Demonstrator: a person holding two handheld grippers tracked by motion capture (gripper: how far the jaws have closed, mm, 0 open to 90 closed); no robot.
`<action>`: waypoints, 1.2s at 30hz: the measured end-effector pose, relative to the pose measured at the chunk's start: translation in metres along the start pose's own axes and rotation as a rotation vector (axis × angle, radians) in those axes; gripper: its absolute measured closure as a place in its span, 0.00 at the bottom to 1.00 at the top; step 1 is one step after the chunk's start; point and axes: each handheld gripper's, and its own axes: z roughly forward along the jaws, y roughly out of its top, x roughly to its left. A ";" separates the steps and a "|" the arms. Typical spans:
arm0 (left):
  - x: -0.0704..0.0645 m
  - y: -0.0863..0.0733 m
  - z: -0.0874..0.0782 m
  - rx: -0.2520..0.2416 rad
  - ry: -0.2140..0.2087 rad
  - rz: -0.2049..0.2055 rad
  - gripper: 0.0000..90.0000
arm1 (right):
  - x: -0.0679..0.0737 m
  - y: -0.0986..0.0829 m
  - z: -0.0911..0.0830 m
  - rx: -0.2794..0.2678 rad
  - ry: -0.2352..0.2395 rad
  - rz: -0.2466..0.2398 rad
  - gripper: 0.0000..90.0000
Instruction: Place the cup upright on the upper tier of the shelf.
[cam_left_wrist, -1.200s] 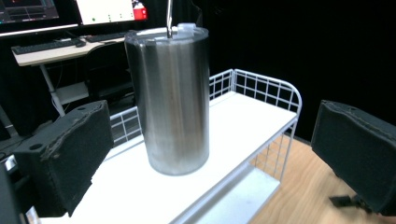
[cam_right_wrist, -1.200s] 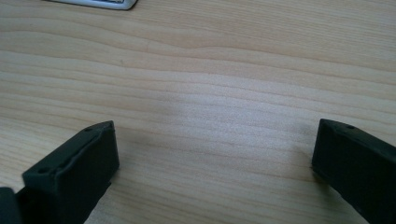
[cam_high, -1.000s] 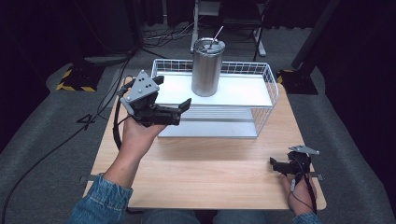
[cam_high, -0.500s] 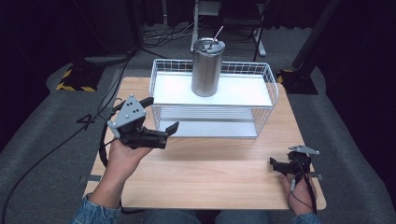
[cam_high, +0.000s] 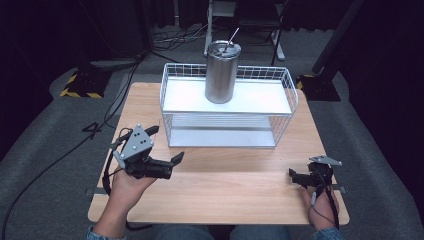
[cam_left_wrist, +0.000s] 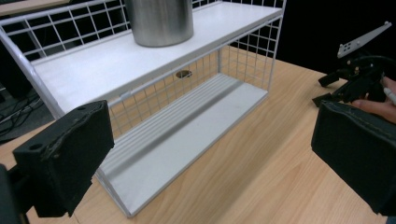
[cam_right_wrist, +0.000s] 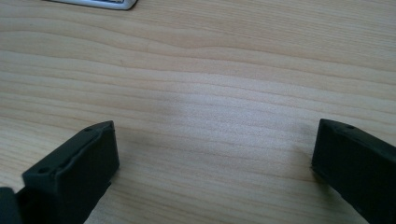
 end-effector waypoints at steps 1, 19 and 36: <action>0.000 -0.004 -0.001 0.001 -0.003 -0.003 0.00 | 0.000 0.000 0.000 0.000 0.000 0.000 0.01; 0.005 -0.074 -0.006 0.078 0.074 -0.039 0.00 | 0.000 0.000 0.000 0.000 0.000 -0.001 0.01; 0.009 -0.133 0.012 0.248 0.063 -0.052 0.00 | 0.000 0.000 0.000 0.000 0.000 0.000 0.01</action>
